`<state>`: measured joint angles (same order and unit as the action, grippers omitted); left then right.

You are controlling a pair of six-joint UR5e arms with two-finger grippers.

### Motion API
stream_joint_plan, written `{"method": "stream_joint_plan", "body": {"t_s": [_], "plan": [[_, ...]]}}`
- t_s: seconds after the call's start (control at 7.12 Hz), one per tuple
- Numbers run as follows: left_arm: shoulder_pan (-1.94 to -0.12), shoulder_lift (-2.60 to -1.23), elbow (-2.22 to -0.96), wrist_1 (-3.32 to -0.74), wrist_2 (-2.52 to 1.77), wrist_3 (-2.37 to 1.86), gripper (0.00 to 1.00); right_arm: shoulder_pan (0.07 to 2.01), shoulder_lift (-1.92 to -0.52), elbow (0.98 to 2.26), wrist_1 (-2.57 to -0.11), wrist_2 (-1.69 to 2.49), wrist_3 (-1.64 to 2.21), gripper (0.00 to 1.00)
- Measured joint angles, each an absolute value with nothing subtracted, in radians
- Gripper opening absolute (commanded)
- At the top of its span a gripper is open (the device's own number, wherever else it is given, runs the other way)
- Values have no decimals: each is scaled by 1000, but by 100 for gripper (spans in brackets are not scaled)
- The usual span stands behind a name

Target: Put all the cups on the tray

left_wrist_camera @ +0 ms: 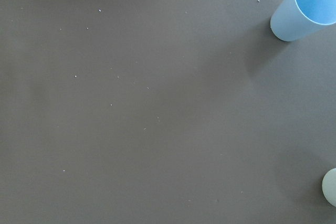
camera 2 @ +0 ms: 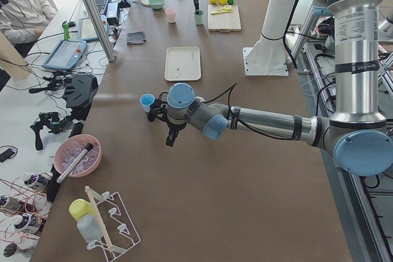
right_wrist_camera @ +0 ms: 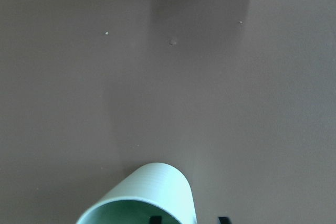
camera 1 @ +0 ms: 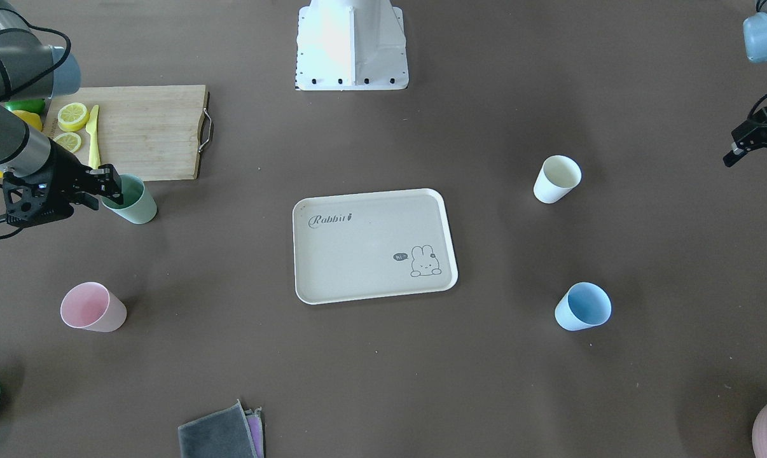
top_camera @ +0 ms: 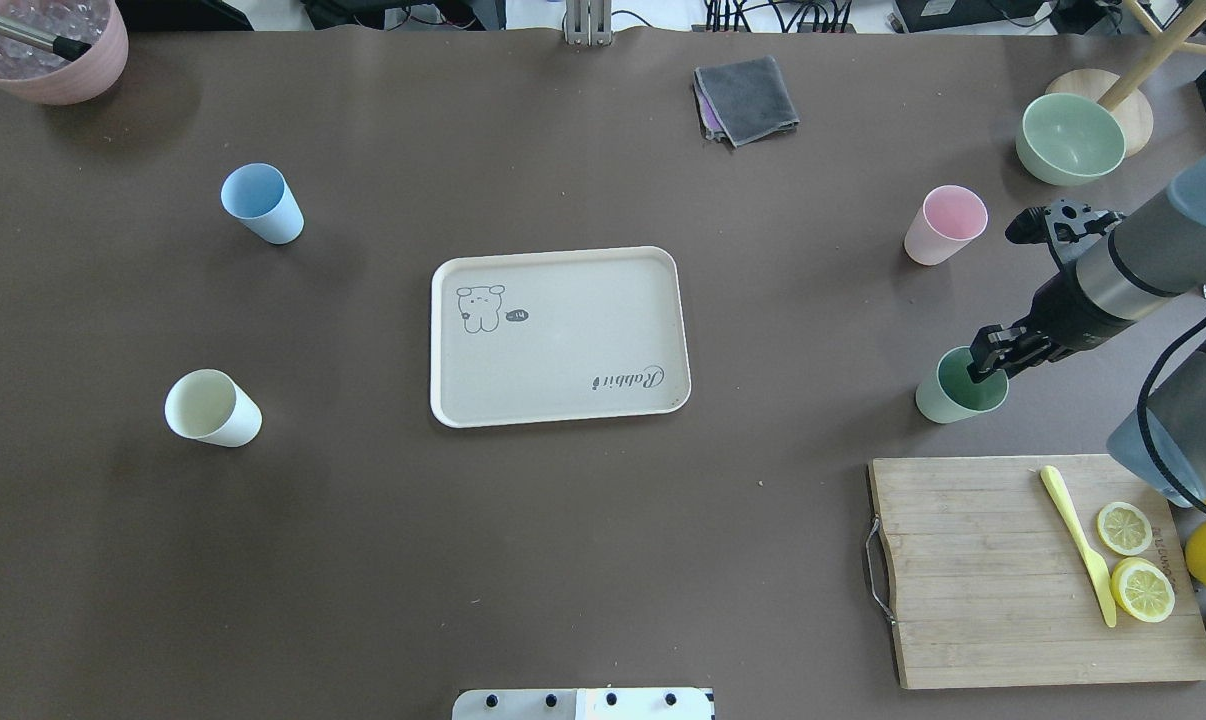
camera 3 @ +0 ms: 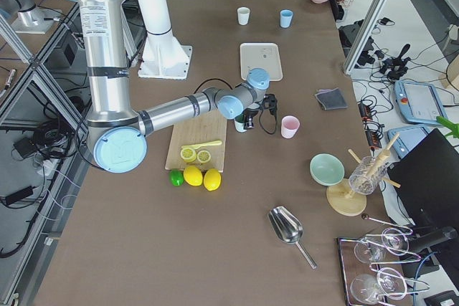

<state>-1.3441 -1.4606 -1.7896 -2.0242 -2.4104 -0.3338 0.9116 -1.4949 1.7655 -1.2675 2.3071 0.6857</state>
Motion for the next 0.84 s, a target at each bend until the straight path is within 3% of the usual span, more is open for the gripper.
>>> {"method": "stream_joint_plan", "body": {"t_s": [0.28,0.56,0.84], "plan": [[-1268,-1464,-1815,-2044,-2394,-504,97,910,-1477,1777,-1271,2325,694,0],[-1074,-1473,-1894,-2085,-2264,-800,97,903,-1376,1783,-1309,2354,790,0],[-877,-1509,-1927,-2094,-2115,-993,86,873,-1226,1750,-1378,2350,930,0]]}}
